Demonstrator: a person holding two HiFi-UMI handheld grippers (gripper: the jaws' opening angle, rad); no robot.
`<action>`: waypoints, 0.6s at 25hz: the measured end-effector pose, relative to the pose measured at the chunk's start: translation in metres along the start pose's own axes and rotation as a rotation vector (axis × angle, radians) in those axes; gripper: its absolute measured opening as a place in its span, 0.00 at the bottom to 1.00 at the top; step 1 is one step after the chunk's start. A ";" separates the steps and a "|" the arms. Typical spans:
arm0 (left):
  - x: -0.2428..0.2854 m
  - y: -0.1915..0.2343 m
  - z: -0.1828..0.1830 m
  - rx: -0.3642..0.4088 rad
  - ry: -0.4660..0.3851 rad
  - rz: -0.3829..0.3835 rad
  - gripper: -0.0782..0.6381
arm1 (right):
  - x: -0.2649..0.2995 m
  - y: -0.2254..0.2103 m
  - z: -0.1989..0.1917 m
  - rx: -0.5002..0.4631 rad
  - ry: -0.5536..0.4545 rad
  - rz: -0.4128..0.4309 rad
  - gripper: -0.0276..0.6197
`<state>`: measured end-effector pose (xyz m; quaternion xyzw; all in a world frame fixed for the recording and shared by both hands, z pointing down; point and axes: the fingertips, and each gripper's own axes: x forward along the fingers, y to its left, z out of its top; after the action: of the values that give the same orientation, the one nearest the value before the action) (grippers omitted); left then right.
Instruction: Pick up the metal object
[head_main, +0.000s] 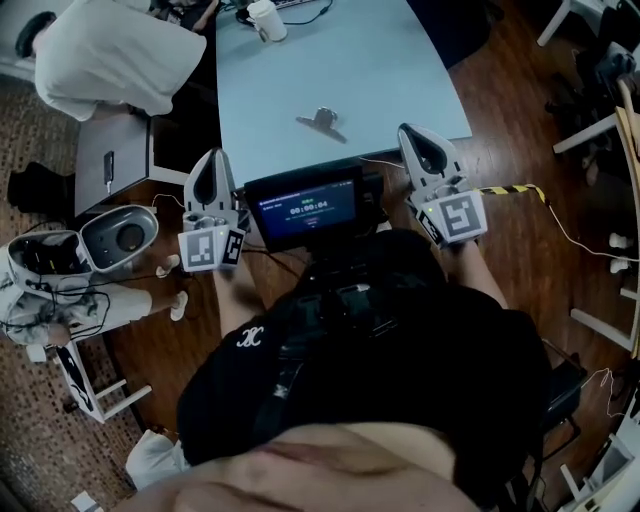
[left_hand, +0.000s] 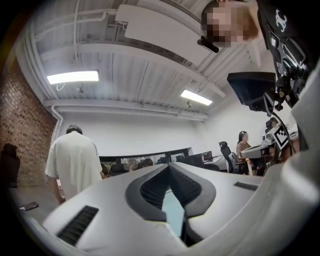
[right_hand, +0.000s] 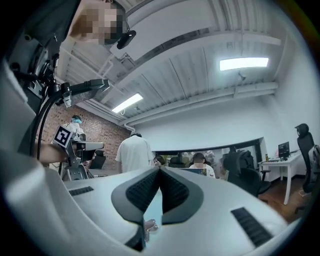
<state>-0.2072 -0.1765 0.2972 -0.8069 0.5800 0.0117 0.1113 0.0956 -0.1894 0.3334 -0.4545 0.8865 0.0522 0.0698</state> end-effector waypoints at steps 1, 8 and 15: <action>0.007 -0.002 0.002 -0.002 -0.008 0.004 0.12 | 0.004 -0.005 -0.004 -0.002 0.022 0.015 0.02; 0.017 -0.002 -0.005 -0.005 -0.010 0.007 0.12 | 0.025 -0.012 -0.014 -0.011 0.010 0.053 0.02; 0.021 0.038 -0.021 -0.004 -0.001 0.030 0.12 | 0.073 0.001 -0.041 0.008 0.061 0.095 0.04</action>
<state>-0.2387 -0.2114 0.3085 -0.7983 0.5920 0.0149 0.1098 0.0499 -0.2536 0.3617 -0.4128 0.9090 0.0380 0.0420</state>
